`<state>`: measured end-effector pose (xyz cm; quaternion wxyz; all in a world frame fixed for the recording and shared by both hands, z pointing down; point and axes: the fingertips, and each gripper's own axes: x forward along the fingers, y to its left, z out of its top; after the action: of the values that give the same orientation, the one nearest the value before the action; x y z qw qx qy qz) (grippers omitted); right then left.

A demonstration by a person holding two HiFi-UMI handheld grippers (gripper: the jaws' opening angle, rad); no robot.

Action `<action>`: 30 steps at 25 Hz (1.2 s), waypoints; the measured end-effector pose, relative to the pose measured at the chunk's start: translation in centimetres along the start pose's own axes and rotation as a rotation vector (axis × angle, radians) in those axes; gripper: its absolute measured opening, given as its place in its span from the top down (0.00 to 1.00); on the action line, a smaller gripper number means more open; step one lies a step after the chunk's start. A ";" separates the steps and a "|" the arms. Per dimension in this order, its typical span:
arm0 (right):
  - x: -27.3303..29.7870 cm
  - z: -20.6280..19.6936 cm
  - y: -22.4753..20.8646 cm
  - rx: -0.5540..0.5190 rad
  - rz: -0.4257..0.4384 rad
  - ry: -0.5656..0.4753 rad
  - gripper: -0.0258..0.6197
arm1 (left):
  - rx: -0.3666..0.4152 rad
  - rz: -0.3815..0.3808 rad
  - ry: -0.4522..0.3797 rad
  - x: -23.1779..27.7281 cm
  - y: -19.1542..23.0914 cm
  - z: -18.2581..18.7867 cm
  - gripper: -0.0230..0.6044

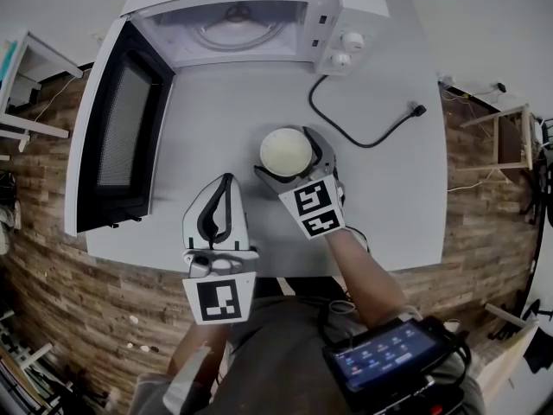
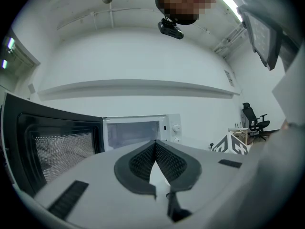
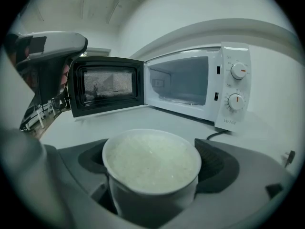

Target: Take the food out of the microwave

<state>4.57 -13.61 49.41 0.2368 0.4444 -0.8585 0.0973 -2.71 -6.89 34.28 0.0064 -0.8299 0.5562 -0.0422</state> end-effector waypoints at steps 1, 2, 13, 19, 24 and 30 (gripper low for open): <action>0.0 0.0 0.0 0.003 0.001 0.001 0.16 | 0.000 -0.001 -0.002 0.1 0.0 0.1 0.95; 0.1 -0.1 0.0 0.007 0.002 0.003 0.16 | -0.002 -0.003 -0.002 0.1 -0.1 0.1 0.95; 0.3 -0.8 0.5 0.028 0.042 0.046 0.16 | -0.008 -0.014 0.004 0.4 0.0 0.2 0.95; 0.0 -1.5 0.6 0.023 0.045 0.075 0.16 | -0.013 -0.021 0.015 0.6 0.0 0.3 0.95; -0.5 -2.0 0.5 0.006 0.036 0.094 0.16 | -0.006 -0.029 0.024 0.7 0.0 0.9 0.95; -0.9 -2.3 0.7 -0.020 0.038 0.099 0.16 | 0.002 -0.042 0.035 0.8 -0.2 2.0 0.95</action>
<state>5.22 -11.70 51.02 0.2815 0.4201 -0.8550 0.1149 -2.08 -7.59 32.36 -0.0032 -0.8405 0.5388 -0.0573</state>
